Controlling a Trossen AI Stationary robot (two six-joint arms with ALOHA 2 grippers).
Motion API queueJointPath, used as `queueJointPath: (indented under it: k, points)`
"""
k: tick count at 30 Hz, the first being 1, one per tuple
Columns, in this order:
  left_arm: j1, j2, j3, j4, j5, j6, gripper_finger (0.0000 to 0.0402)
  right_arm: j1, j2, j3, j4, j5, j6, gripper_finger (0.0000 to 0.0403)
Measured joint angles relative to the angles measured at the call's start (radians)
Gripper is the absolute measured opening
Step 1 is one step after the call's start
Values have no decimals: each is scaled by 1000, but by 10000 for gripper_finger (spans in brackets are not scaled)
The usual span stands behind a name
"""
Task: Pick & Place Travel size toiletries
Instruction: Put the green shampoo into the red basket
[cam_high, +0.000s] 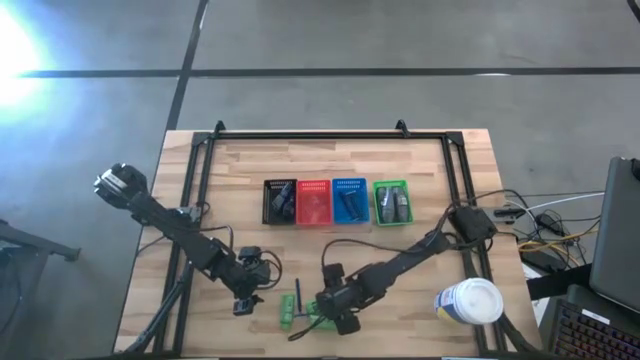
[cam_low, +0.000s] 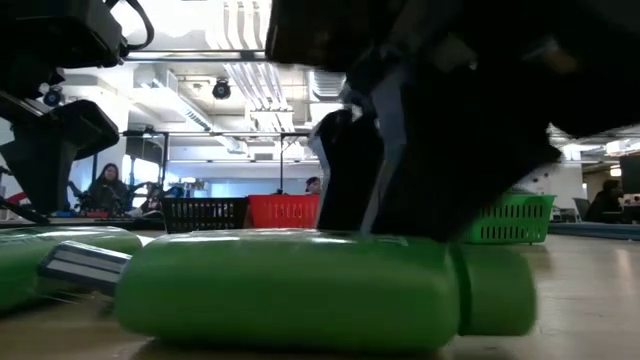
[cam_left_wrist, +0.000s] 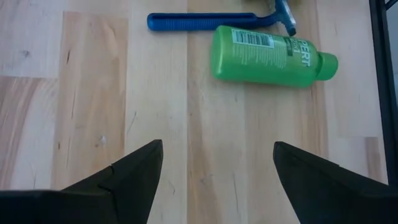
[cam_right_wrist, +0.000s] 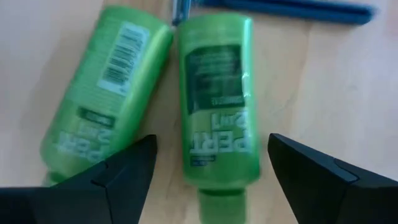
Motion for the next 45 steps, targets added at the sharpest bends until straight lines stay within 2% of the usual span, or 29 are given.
queueJointPath:
  k: [10, 17, 22, 26, 29, 34, 37, 42, 45]
  points:
    - [0, -1, 0, 0, -2, -7, 309, 1, 16, 19, 4, -5, 58, 258]
    - [0, -1, 0, 0, -10, -7, 309, -3, 16, 26, -17, -15, 117, 190]
    - [0, -1, 0, 0, -10, -7, 310, -12, 11, 80, -124, -21, 170, 144]
    - [0, -1, 0, 0, -10, -7, 310, -20, -19, 106, -200, -10, 198, 140]
    - [0, -1, 0, 0, -10, -8, 310, -30, -58, 107, -265, 32, 264, 155]
    - [0, -1, 4, 5, -12, -11, 310, -55, -134, 84, -290, 10, 332, 158]
    - [1, -1, 29, 35, -94, 56, 310, -77, -155, 82, -282, -73, 342, 145]
    - [-8, -3, 102, 108, -380, 501, 310, -113, -165, 81, -229, -180, 355, 144]
    - [-11, -3, 121, 165, -517, 697, 310, -138, -186, 80, -211, -206, 391, 149]
